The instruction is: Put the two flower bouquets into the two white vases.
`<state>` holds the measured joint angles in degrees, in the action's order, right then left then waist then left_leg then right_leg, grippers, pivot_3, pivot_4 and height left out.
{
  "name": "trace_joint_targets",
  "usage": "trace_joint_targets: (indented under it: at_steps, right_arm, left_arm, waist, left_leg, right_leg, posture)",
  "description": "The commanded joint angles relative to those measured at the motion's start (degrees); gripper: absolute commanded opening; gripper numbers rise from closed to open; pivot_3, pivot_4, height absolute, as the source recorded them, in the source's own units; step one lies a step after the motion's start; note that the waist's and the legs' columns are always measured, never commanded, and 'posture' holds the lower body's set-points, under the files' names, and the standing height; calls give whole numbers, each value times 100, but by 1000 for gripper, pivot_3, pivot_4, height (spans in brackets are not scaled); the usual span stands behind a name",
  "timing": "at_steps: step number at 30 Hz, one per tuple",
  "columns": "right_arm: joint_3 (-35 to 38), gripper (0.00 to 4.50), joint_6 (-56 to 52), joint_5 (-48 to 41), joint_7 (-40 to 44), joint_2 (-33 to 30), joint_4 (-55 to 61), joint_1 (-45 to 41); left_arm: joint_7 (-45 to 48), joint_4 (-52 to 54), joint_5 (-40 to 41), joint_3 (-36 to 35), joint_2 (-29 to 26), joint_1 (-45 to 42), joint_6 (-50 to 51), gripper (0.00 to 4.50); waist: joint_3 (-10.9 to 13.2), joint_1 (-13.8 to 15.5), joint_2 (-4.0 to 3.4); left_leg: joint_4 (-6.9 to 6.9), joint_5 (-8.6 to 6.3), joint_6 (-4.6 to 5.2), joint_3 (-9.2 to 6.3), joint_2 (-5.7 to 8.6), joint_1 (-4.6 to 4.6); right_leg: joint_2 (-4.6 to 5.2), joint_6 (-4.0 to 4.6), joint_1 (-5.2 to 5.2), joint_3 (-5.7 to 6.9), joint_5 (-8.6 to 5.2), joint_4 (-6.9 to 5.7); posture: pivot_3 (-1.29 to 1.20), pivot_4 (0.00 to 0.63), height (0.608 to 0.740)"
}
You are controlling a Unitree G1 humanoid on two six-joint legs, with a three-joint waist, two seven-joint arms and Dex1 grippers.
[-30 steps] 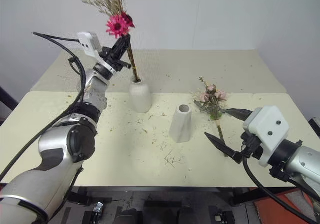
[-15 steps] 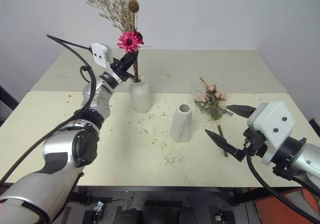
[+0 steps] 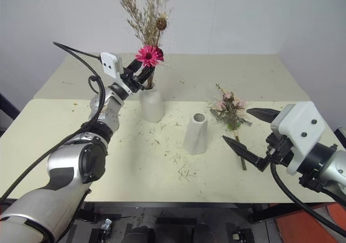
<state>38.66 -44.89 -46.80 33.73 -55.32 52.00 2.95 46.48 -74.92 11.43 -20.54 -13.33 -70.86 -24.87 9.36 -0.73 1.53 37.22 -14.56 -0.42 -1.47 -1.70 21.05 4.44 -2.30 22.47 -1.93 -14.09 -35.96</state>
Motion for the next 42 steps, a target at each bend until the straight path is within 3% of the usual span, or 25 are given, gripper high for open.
trace_joint_targets:
  at_steps: [1, 3, 4, 13, 19, 22, 26, 30, 34, 42]
  right_arm:
    - [-34, 4500, 190, 110, 42, -93, -45, -96]
    - [-102, 4500, 242, 176, 68, -87, -85, -103]
    - [-151, 4500, 264, 196, 66, -79, -94, -120]
    - [-479, 4500, 446, 468, 112, -6, -221, -152]
    - [-576, 4500, 431, 564, 82, -7, -275, -177]
    - [-501, 4500, -42, 327, -79, -191, -405, -331]
    - [-753, 4500, -1120, -97, -380, -705, -1067, -972]
    - [-1743, 4500, -2056, -226, -537, -1007, -1958, -2045]
    - [-3222, 4500, -2600, 308, -622, -814, -2993, -3304]
    - [-5036, 4500, -2779, 1511, -489, 261, -5101, -5006]
  left_arm:
    - [110, 223, 61, -6, -153, 82, -181, 3763]
    - [133, 260, 92, -27, -197, 152, -217, 4364]
    - [176, 283, 107, -34, -236, 201, -214, 4437]
    - [208, 511, -52, 158, -662, 706, -216, 4437]
    - [1326, 974, 442, 20, -1104, 1057, 231, 4437]
    - [1915, 1630, 694, 49, -1420, 1323, 663, 4437]
    - [2625, 3535, 877, 480, -1957, 1878, 1583, 4437]
    - [3425, 5084, 777, 1129, -2567, 2475, 1835, 4437]
    - [3315, 5923, 788, 1421, -2715, 2646, 2143, 4437]
    - [3281, 6587, 787, 1804, -2700, 3002, 2282, 4437]
  waist:
    - [0, 0, 0]
    - [-1, -7, -1]
    - [-1, -4, -1]
    - [-1, -1, -2]
    - [-3, -8, -5]
    - [-4, -33, -7]
    - [-5, -41, -8]
    - [-14, -27, -24]
    - [-18, 5, -31]
    - [-21, -74, -37]
  left_leg:
    - [0, 0, 0, 0, 0, 0]
    - [0, 0, 0, 0, -1, -2]
    - [0, 0, 0, 0, -1, -1]
    - [0, 0, 1, -1, -1, -1]
    - [2, -1, 1, -1, -3, 0]
    - [2, -2, 4, 0, -5, -1]
    - [6, -2, 4, 2, -12, -1]
    - [4, -3, 5, 3, -17, -3]
    - [7, -4, 7, 6, -17, -7]
    - [11, -10, 19, 16, -17, 25]
  right_leg:
    - [0, 0, 0, 0, 0, 0]
    - [-1, 0, 0, -1, 0, 0]
    - [-1, 0, 0, -1, 0, 0]
    - [-1, 0, 0, 0, 0, -8]
    - [-2, 1, 0, 2, 0, -13]
    - [-2, 1, 0, 0, 1, -15]
    - [-3, 6, 0, -1, 4, -17]
    - [-6, 9, -1, -1, 5, -14]
    - [-6, 11, 1, -4, 3, -1]
    - [-11, 13, 51, -23, 5, -17]
  posture:
    - [0, 150, 740]
    - [0, 150, 740]
    - [0, 150, 740]
    - [0, 150, 740]
    - [0, 150, 740]
    - [0, 150, 740]
    - [0, 150, 740]
    - [0, 150, 740]
    - [0, 150, 740]
    - [0, 150, 740]
